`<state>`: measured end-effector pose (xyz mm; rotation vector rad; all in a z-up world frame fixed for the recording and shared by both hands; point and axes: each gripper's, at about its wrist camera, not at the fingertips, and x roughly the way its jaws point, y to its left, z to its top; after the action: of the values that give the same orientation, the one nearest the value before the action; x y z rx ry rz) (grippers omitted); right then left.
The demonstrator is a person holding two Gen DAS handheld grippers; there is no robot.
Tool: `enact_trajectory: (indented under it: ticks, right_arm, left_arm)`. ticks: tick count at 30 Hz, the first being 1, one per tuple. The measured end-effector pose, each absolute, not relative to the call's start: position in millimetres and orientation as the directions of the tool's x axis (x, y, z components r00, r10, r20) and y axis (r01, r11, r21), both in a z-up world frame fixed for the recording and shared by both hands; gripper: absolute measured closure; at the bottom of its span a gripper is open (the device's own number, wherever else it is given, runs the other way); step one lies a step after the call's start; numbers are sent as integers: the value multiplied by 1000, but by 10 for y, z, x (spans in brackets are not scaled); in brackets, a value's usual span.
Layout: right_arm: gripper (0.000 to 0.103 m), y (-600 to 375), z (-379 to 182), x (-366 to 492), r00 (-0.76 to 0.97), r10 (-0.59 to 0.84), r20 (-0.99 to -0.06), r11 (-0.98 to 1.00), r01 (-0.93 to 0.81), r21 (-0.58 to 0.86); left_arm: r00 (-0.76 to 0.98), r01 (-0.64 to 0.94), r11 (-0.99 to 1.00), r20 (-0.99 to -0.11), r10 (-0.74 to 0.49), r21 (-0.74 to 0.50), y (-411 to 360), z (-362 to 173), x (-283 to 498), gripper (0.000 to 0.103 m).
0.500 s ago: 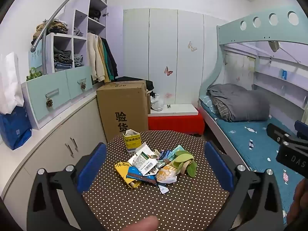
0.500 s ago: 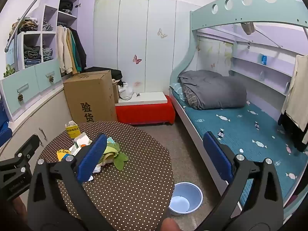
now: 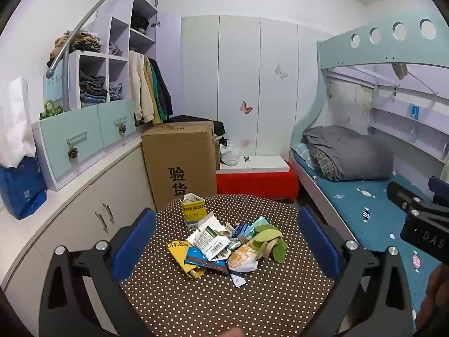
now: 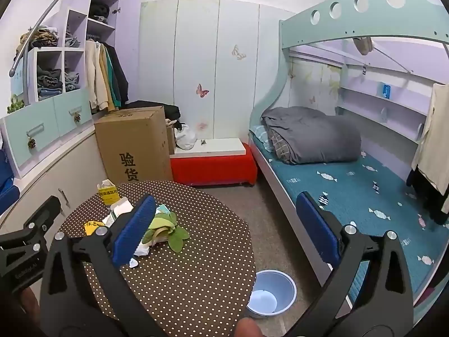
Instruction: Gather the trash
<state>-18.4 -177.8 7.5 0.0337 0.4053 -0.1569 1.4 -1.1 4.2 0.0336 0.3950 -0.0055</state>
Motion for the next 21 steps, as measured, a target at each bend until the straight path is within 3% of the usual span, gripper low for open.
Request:
enact_trajectory:
  ticks: [21]
  right_arm:
    - [5,-1716,77,-91,917,-120,-380,992,128,-3]
  left_arm:
    - [923,46,999,-382,-38,11,24,65,1,4]
